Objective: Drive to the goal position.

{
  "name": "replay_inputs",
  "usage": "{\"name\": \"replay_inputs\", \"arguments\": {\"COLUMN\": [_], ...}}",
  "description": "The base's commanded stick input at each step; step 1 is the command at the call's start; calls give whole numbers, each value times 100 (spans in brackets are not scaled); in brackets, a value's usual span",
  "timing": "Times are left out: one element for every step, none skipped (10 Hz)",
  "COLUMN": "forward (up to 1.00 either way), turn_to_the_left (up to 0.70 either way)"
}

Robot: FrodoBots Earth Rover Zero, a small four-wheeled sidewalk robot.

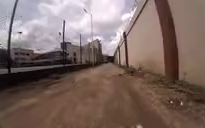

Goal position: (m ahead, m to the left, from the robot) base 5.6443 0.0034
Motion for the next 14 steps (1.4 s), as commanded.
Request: {"name": "replay_inputs", "arguments": {"forward": [50,50,50,50,50,50,50,50,50,50,50,50,50,50], "turn_to_the_left": [0,0,0,0,0,0,0,0,0,0,0,0,0,0]}}
